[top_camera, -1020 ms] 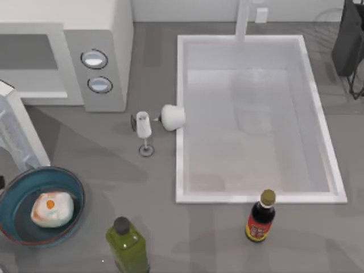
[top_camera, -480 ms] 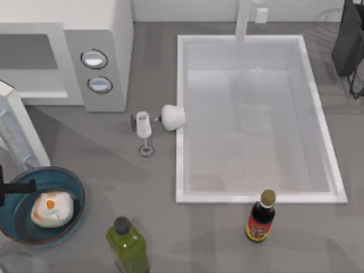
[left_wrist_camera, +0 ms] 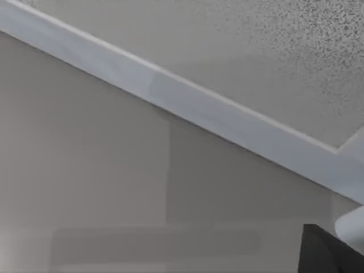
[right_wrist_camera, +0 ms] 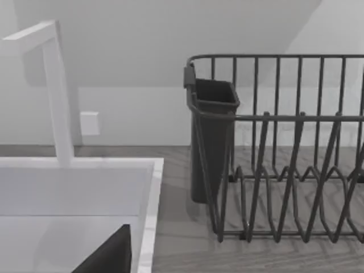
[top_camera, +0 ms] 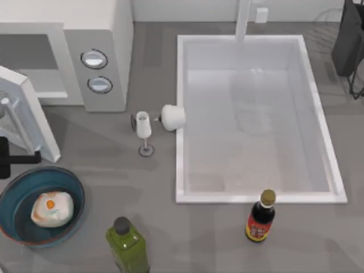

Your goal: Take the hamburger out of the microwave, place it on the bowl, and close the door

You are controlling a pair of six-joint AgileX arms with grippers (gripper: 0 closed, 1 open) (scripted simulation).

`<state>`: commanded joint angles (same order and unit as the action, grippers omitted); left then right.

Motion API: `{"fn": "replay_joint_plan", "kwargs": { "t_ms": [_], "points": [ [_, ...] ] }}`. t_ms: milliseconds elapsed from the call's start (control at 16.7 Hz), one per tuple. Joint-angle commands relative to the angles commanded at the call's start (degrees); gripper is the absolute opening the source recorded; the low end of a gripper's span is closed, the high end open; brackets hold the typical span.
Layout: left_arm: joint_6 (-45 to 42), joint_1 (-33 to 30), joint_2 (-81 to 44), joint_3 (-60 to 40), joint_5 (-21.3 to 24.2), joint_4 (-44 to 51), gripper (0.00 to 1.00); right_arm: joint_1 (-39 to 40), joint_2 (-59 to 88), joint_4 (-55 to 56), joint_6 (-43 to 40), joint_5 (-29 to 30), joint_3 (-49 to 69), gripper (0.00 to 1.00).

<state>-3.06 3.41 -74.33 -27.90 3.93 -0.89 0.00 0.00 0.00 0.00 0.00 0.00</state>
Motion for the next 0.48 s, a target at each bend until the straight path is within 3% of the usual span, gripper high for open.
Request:
{"fn": "replay_joint_plan", "kwargs": {
  "t_ms": [240, 480],
  "points": [
    [0.5, -1.0, -12.1, -6.7, -0.6, -4.8, 0.00, 0.0, 0.0, 0.0, 0.0, 0.0, 0.0, 1.00],
    [0.7, -1.3, -15.5, -9.2, -0.8, -6.6, 0.00, 0.0, 0.0, 0.0, 0.0, 0.0, 0.0, 1.00]
  ]
}}
